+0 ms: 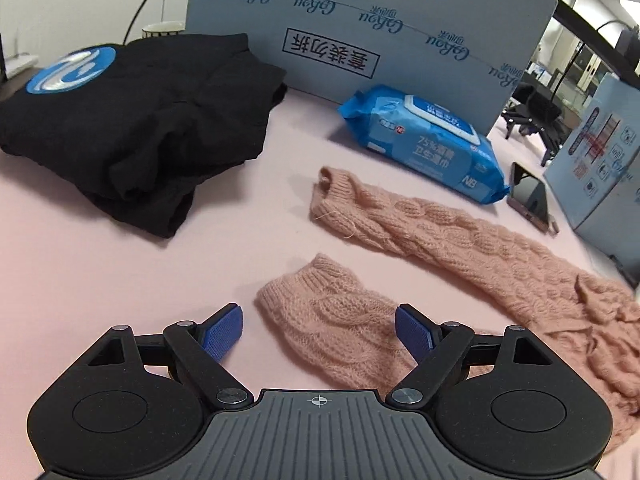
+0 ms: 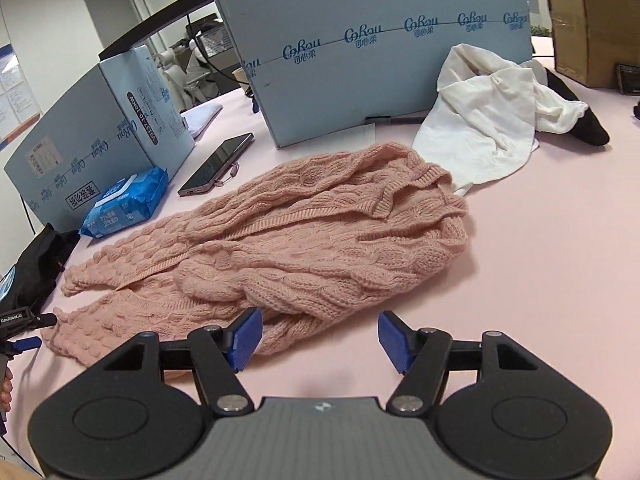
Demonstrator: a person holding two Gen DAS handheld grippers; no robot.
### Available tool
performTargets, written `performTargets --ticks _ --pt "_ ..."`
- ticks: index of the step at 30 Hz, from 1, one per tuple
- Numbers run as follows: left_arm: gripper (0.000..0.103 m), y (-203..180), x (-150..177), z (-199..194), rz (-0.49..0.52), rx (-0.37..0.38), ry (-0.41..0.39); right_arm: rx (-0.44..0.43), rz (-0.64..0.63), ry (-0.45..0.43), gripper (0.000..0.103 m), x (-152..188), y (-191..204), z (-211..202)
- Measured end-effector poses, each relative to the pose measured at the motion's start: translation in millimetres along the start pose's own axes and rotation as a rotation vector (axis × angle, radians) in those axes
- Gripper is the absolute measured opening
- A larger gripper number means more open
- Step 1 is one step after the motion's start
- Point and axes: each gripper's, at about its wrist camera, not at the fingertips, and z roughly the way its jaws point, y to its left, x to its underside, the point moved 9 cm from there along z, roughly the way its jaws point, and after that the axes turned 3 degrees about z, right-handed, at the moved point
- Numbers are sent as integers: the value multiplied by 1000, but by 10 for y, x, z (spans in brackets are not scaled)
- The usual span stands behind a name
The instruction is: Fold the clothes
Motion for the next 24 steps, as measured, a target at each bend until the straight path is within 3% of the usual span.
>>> performTargets --ticks 6,9,17,20,24 --pt "85 -138 -419 28 76 31 -77 30 -10 -61 67 -100 86 -58" --pt "85 -143 -613 217 48 27 -79 35 -25 -83 67 -230 119 -46" --pt "86 -102 -775 673 -5 -75 -28 49 -89 -183 68 -1132 -2 213" --pt "86 -103 -761 781 26 -103 4 25 -87 -162 70 -1463 2 570" --pt "86 -119 -774 860 41 -107 26 -10 -219 -48 70 -1619 189 1177"
